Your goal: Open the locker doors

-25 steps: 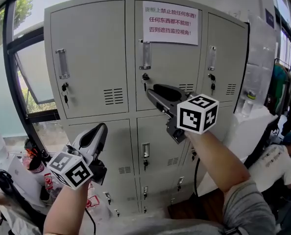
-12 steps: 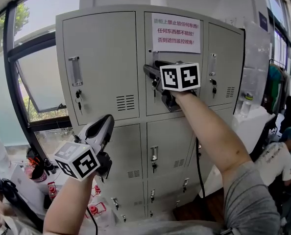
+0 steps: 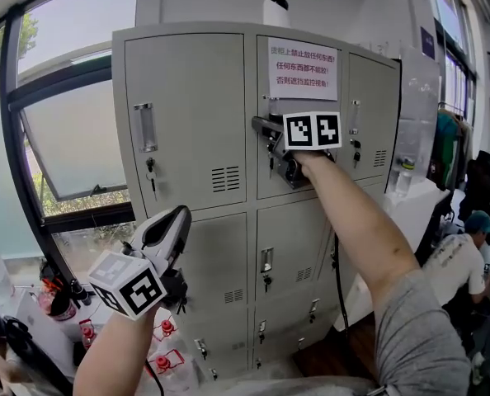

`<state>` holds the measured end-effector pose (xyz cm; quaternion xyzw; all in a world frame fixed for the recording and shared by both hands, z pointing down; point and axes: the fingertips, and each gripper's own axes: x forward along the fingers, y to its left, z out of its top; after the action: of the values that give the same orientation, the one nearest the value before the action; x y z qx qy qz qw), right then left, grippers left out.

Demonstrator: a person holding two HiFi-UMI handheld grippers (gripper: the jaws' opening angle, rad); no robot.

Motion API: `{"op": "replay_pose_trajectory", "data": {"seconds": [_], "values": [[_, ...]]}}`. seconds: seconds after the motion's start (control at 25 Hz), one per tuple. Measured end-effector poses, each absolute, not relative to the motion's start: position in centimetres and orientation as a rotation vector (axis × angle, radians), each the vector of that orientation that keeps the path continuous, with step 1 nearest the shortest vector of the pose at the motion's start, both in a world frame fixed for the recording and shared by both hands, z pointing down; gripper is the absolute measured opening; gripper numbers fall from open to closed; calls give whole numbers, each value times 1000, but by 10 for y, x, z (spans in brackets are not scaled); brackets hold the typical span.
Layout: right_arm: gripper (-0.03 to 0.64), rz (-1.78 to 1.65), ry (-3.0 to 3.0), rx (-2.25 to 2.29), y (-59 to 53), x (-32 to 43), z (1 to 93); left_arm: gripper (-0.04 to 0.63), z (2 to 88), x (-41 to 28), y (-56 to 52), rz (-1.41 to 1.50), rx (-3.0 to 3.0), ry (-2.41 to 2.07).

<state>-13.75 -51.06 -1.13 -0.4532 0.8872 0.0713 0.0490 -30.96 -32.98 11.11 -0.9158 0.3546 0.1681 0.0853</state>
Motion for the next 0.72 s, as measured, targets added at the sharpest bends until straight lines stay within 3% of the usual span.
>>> {"op": "replay_pose_trajectory", "data": {"seconds": [0.32, 0.72], "values": [[147, 251, 2770, -1179, -441, -113, -12, 5, 114, -285, -319, 509, -2753, 1050], [170, 441, 2851, -940, -324, 32, -6, 5, 124, -128, -294, 496, -2766, 1054]]}}
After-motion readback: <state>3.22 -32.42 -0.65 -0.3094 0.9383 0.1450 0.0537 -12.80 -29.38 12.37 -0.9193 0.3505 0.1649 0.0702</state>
